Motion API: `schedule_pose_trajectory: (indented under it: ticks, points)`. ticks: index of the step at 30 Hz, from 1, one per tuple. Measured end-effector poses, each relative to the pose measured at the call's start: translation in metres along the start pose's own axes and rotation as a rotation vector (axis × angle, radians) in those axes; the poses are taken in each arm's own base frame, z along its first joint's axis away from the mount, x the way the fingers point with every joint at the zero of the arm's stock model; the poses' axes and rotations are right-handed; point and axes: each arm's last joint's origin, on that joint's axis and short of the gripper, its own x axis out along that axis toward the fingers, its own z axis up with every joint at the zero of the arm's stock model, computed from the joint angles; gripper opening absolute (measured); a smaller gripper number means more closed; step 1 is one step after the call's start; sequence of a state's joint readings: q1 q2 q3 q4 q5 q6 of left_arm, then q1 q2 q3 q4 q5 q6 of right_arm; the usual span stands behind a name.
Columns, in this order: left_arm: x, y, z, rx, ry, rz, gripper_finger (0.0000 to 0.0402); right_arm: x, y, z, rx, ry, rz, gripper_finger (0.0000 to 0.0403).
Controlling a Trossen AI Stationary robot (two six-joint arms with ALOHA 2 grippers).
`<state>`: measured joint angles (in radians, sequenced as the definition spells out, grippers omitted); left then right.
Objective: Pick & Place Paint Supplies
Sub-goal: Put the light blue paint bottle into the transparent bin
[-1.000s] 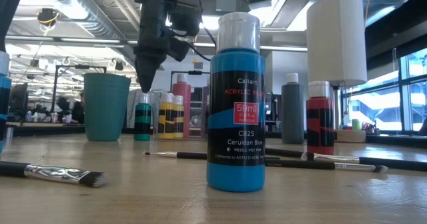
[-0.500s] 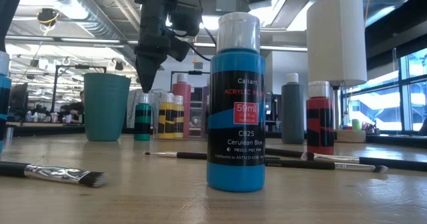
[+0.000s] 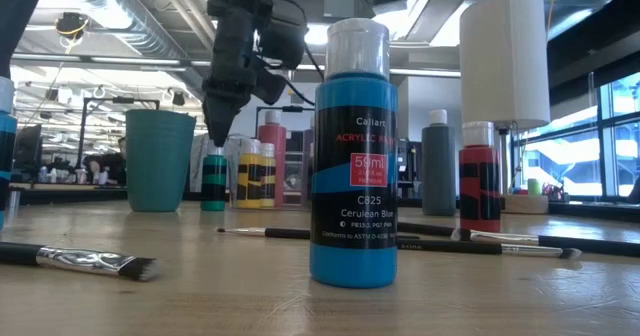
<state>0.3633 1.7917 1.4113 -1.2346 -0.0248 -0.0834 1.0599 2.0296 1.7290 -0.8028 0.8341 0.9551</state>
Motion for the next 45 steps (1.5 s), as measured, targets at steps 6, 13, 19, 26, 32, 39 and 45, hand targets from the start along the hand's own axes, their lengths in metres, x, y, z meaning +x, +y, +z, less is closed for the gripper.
schedule_pose_trajectory:
  ticks: [6, 13, 19, 26, 32, 39, 45]
  points:
    - [0.006, 0.0, 0.003, 0.025, 0.02, 0.003, 0.0217, 0.0, 0.0, 0.0, 0.002, 0.0, 0.0, 0.0144]
    - [0.012, -0.001, 0.005, 0.02, 0.04, -0.005, 0.0198, 0.0, 0.0, 0.0, 0.002, 0.0, 0.0, 0.0144]
    - [0.013, -0.001, 0.006, 0.026, 0.043, -0.013, 0.0182, 0.0, 0.0, 0.0, 0.002, 0.0, 0.0, 0.0144]
    - [0.013, -0.001, 0.006, 0.026, 0.042, -0.014, 0.0161, 0.0, 0.0, 0.0, 0.002, 0.0, 0.0, 0.0144]
    - [0.013, -0.001, 0.006, 0.019, 0.042, -0.014, 0.0154, 0.0, 0.0, 0.0, 0.002, 0.0, 0.0, 0.0144]
    - [0.013, -0.001, 0.006, 0.018, 0.042, -0.014, 0.0152, 0.0, 0.0, 0.0, 0.002, 0.0, 0.0, 0.0144]
    - [0.013, -0.001, 0.006, 0.018, 0.042, -0.014, 0.0151, 0.0, 0.0, 0.0, 0.002, 0.0, 0.0, 0.0144]
